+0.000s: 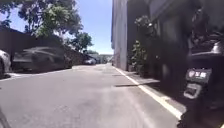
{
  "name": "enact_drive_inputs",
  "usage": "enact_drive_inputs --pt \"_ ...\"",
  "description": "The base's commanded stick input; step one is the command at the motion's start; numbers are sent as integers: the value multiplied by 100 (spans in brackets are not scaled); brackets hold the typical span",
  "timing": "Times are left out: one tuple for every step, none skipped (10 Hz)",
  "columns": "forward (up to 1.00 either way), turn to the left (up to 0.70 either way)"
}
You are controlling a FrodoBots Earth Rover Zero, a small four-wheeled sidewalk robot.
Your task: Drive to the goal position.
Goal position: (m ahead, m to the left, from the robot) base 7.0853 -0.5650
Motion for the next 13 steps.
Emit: enact_drive_inputs --pt "45 0" --pt "45 0" --pt "45 0" --pt "45 0" --pt "45 0" --pt "45 0" --pt "45 0" --pt "45 0" --pt "45 0" --pt "45 0" --pt "45 0" --pt "45 0" --pt "45 0"
